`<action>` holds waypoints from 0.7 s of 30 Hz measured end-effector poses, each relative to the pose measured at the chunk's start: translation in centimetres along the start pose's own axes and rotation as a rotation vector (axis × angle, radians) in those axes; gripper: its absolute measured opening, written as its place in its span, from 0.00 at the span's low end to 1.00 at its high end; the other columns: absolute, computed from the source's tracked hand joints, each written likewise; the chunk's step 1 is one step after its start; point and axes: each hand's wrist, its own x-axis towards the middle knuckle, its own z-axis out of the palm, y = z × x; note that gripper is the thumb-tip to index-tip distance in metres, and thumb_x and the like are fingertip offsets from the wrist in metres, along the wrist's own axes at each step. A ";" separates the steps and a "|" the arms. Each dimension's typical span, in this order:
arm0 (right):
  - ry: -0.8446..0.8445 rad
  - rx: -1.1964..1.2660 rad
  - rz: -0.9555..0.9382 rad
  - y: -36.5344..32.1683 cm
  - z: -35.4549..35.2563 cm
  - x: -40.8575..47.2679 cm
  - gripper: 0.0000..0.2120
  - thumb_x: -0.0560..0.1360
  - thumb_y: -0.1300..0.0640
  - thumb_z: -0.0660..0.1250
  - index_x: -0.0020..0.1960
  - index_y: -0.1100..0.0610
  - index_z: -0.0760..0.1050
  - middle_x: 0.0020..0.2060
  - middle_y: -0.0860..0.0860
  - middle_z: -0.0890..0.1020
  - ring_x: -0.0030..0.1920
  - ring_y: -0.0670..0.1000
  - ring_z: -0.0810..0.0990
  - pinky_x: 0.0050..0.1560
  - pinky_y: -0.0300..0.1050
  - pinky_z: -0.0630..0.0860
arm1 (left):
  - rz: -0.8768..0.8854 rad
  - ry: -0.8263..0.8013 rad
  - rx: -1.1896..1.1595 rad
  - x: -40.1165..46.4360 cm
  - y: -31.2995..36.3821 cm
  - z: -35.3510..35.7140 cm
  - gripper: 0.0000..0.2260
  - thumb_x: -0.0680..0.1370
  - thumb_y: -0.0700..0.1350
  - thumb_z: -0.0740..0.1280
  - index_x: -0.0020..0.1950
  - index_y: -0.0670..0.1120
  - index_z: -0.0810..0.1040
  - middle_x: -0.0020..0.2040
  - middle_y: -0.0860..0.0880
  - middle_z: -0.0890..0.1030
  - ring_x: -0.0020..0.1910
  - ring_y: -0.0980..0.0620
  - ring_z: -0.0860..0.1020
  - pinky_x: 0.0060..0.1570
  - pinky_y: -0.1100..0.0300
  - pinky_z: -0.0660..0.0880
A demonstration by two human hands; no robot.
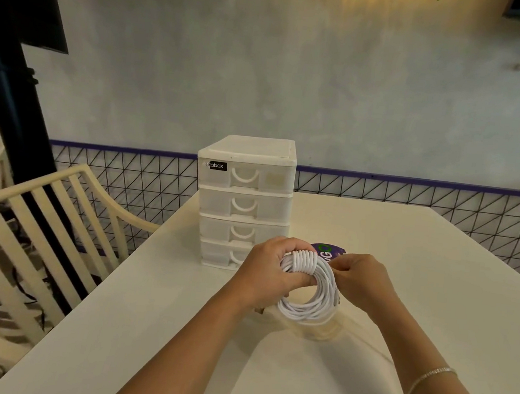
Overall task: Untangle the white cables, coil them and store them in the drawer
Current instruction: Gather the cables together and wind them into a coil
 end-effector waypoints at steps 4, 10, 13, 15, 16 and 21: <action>0.065 -0.104 -0.027 0.0 0.2 -0.1 0.09 0.73 0.48 0.67 0.45 0.52 0.83 0.44 0.50 0.83 0.47 0.52 0.78 0.45 0.44 0.73 | -0.053 0.058 0.016 0.2 -0.3 -0.3 0.13 0.69 0.43 0.76 0.49 0.54 0.78 0.39 0.55 0.78 0.31 0.58 0.74 0.32 0.61 0.77; 0.412 -0.066 -0.441 -1.6 1.2 -1.4 0.08 0.68 0.56 0.74 0.47 0.55 0.83 0.54 0.56 0.78 0.55 0.56 0.75 0.50 0.41 0.66 | -0.126 0.270 0.124 0.7 -1.4 -0.5 0.11 0.72 0.46 0.72 0.53 0.51 0.76 0.42 0.55 0.77 0.35 0.62 0.73 0.28 0.73 0.67; 0.337 -0.190 -0.550 -2.1 3.4 -2.2 0.06 0.66 0.59 0.77 0.43 0.53 0.84 0.54 0.58 0.78 0.52 0.60 0.76 0.44 0.46 0.71 | -0.158 0.345 0.090 0.7 -1.6 -0.2 0.09 0.74 0.45 0.69 0.53 0.50 0.75 0.42 0.54 0.76 0.35 0.61 0.73 0.27 0.73 0.66; 0.301 -0.245 -0.472 -2.2 3.9 -2.5 0.07 0.69 0.55 0.74 0.47 0.52 0.84 0.60 0.56 0.75 0.59 0.59 0.72 0.50 0.48 0.72 | -0.182 0.370 0.046 0.7 -1.7 0.1 0.09 0.74 0.44 0.68 0.53 0.51 0.73 0.43 0.54 0.77 0.36 0.60 0.73 0.29 0.72 0.67; 0.282 -0.265 -0.431 -2.2 3.9 -2.6 0.08 0.72 0.53 0.71 0.50 0.51 0.83 0.63 0.54 0.73 0.62 0.57 0.69 0.54 0.47 0.71 | -0.189 0.378 0.023 0.6 -1.8 0.3 0.10 0.74 0.44 0.69 0.52 0.52 0.72 0.44 0.53 0.77 0.37 0.60 0.73 0.30 0.72 0.67; 0.217 -0.383 -0.341 -3.4 4.0 -3.2 0.13 0.78 0.52 0.59 0.56 0.50 0.81 0.71 0.53 0.65 0.69 0.57 0.62 0.59 0.47 0.70 | -0.193 0.372 -0.061 0.7 -1.7 0.6 0.12 0.74 0.44 0.70 0.52 0.53 0.70 0.42 0.57 0.75 0.38 0.59 0.74 0.31 0.71 0.67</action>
